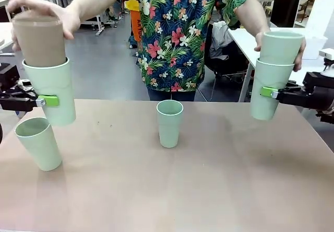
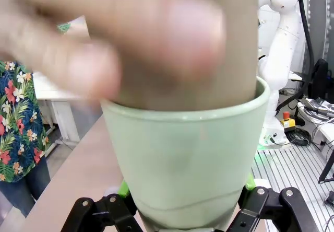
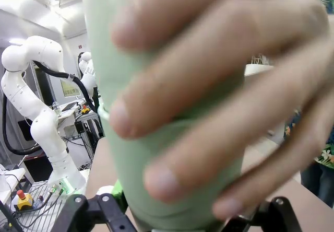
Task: Stack the cups and store them in the basket.
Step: Place the stack of Reusable plastic cups into the Pantry Basket.
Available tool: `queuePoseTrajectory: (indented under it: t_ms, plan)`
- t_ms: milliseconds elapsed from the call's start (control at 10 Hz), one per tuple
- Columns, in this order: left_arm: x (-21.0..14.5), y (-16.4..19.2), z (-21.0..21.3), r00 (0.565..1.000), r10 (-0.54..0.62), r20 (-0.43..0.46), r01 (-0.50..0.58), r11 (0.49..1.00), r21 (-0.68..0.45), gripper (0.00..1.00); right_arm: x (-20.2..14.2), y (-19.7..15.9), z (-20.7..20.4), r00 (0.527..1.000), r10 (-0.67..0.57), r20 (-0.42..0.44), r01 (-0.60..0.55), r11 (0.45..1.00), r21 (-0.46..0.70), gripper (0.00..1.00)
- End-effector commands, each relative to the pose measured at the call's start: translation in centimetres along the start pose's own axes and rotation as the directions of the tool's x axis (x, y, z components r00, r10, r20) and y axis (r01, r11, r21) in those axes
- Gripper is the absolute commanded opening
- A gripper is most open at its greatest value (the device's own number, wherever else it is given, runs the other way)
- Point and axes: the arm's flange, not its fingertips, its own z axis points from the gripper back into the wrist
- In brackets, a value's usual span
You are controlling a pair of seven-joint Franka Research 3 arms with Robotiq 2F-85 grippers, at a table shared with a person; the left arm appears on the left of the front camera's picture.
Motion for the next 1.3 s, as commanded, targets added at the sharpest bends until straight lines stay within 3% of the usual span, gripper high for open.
queuePoseTrajectory:
  t_ms: [0, 1200]
  plan:
    - [0.19, -0.07, 0.03, 1.0, -0.006, 0.005, 0.006, 1.0, 0.0, 0.85, 0.2, 0.05, 0.02, 1.0, 0.005, 0.003, -0.005, 1.0, -0.002, 0.86]
    - [0.19, -0.07, 0.03, 1.0, -0.006, 0.005, 0.006, 1.0, 0.0, 0.85, 0.2, 0.05, 0.02, 1.0, 0.005, 0.003, -0.005, 1.0, -0.002, 0.86]
